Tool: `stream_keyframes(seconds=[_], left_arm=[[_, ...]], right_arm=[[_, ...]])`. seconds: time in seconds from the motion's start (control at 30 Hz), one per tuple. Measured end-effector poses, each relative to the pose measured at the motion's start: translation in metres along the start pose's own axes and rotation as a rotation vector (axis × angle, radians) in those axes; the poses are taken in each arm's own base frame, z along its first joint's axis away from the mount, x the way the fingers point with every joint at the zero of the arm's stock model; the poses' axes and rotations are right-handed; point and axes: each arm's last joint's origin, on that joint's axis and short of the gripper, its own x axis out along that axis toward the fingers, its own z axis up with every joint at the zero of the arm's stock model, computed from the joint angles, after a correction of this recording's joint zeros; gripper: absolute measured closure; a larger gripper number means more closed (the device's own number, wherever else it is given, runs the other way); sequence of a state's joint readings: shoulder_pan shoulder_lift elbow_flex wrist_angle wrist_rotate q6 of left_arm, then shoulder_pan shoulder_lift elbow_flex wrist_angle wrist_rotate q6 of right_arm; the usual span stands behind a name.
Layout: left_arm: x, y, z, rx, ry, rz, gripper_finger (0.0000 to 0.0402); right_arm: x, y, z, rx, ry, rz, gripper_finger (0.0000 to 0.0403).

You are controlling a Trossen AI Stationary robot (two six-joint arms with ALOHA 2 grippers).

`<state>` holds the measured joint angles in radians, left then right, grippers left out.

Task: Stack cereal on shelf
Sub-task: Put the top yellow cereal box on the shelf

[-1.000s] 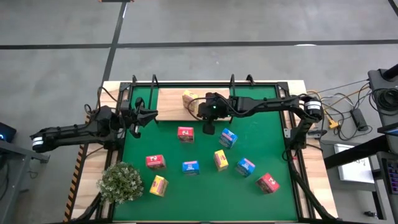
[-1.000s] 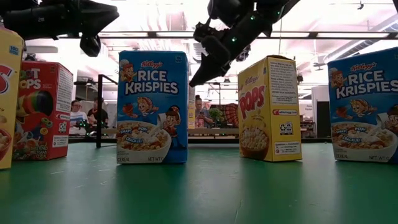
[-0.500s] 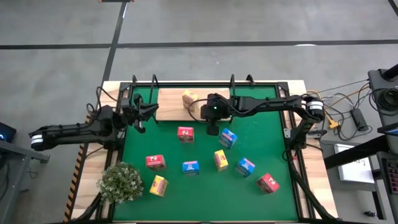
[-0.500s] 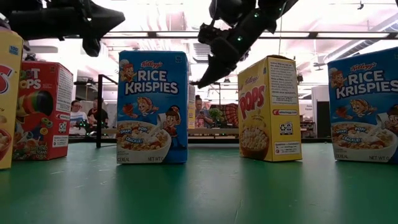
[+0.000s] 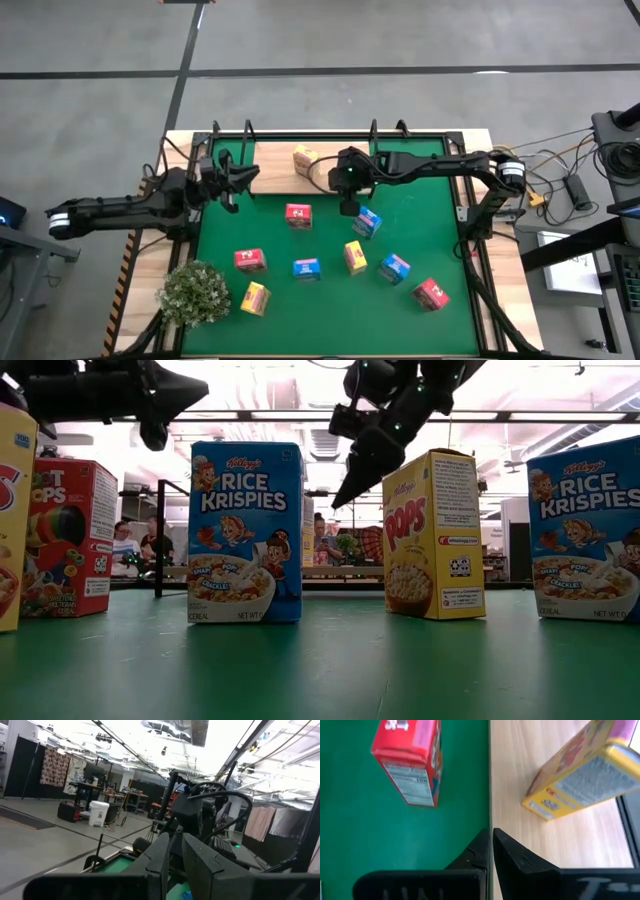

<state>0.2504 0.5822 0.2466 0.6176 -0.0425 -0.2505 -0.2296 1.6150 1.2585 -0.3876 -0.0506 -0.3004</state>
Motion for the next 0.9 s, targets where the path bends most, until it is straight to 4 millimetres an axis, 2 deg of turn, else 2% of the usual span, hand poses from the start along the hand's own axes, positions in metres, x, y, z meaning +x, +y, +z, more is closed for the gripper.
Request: stream_keyframes(seconds=[0.37,0.67,0.9], left_arm=[[0.000,0.000,0.000,0.006,0.005,0.000,0.0365],[0.001,0.000,-0.002,0.073,0.013,0.002,0.0365],[0.001,0.000,-0.001,0.075,0.006,0.001,0.0365]], right_arm=[[0.010,0.000,-0.006,0.071,-0.117,-0.032,0.0390],[0.021,0.005,-0.024,0.148,-0.136,-0.032,0.0390],[0.026,-0.003,-0.019,0.103,-0.246,-0.090,0.0390]])
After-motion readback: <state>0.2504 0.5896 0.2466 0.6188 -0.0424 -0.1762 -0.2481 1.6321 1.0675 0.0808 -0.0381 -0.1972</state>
